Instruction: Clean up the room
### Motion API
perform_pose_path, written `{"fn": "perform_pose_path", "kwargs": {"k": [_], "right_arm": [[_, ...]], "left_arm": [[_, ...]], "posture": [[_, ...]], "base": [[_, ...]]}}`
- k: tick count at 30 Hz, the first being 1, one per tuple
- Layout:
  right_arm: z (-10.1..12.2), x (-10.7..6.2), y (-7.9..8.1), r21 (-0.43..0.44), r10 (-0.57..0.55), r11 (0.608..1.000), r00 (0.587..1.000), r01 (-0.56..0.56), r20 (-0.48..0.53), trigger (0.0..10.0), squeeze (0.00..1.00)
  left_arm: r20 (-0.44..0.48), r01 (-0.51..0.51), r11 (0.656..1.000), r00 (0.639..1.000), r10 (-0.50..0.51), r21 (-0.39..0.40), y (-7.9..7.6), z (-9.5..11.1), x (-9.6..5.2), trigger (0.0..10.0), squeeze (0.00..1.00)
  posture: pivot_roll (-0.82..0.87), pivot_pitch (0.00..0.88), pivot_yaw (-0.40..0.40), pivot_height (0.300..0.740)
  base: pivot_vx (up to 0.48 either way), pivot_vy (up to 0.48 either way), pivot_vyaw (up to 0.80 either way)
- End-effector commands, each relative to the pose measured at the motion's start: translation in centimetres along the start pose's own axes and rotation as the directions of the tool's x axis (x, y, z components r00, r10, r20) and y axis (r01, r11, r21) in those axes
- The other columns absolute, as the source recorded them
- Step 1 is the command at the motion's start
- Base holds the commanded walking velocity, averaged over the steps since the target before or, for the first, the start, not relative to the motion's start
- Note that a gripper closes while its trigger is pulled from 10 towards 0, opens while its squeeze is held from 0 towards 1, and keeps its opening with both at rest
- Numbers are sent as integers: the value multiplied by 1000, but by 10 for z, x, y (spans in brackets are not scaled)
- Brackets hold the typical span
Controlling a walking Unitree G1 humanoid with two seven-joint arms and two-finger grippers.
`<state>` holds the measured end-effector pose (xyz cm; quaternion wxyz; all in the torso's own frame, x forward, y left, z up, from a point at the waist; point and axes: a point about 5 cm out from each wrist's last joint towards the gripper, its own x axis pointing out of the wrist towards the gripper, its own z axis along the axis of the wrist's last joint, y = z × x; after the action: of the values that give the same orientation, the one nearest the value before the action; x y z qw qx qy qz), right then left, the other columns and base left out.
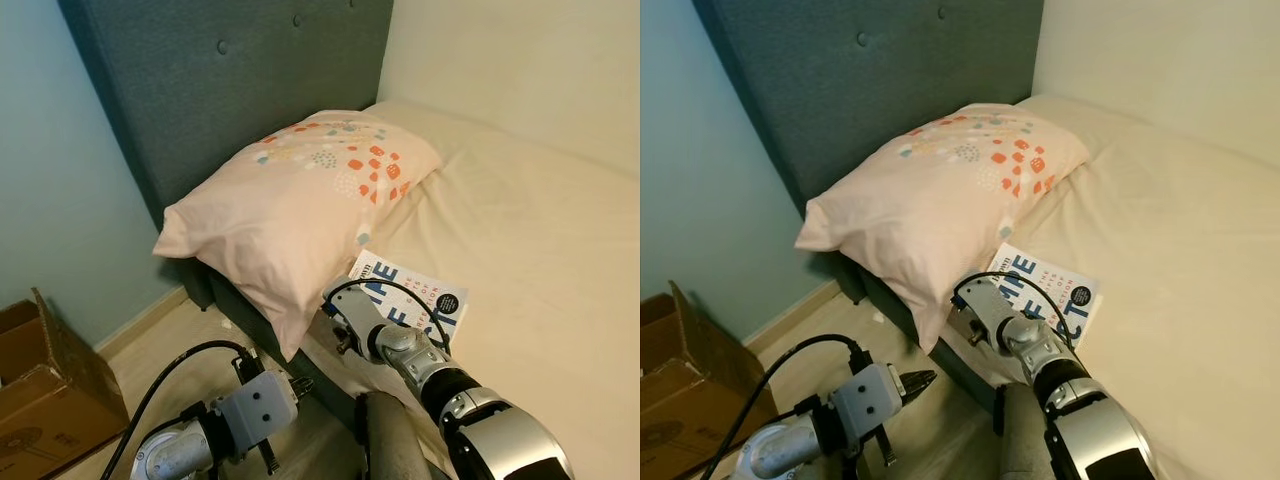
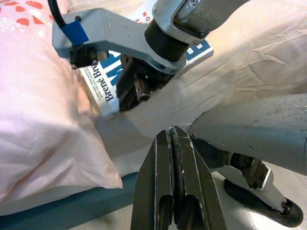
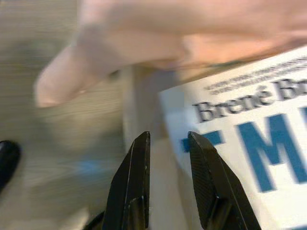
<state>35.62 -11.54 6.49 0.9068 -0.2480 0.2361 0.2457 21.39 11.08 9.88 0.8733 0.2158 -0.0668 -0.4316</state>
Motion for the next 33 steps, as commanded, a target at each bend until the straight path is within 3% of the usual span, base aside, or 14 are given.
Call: {"fn": "perform_pose_path", "kwargs": {"k": [1,14,18,21,23,26,33], "right_arm": [[-3,0,-2,-6,-29,1000,1000,29,-11,10000,0],[-6,-2,-9,0,-75,997,997,75,-9,10000,0],[-3,-1,-2,84,25,996,1000,-26,12,10000,0],[-1,0,3,100,74,992,997,-76,22,10000,0],[-2,2,19,102,198,975,980,-199,17,10000,0],[-5,2,27,104,249,963,969,-248,8,10000,0],[-10,2,23,56,184,982,982,-182,-32,10000,0]], "left_arm": [[-12,27,1000,1000,-27,-3,-4,0,-4,10000,0],[-12,43,999,999,-43,-7,-7,1,-4,10000,0],[-15,45,999,999,-45,-8,-5,1,-5,10000,0],[-17,47,999,999,-47,-8,-5,1,-5,10000,0],[-17,53,999,998,-53,-10,-6,2,-5,10000,0],[-17,57,998,998,-57,-11,-7,2,-5,10000,0],[-20,61,998,998,-61,-11,-8,3,-6,10000,0]], "posture": [[-2,263,-65,559],[-3,267,-61,559],[-4,271,-60,559],[-3,277,-59,559],[-3,277,-59,559],[-3,277,-59,559],[5,284,-59,559]], "base": [[0,0,0],[0,0,0],[0,0,0],[0,0,0],[0,0,0],[0,0,0],[0,0,0]]}}
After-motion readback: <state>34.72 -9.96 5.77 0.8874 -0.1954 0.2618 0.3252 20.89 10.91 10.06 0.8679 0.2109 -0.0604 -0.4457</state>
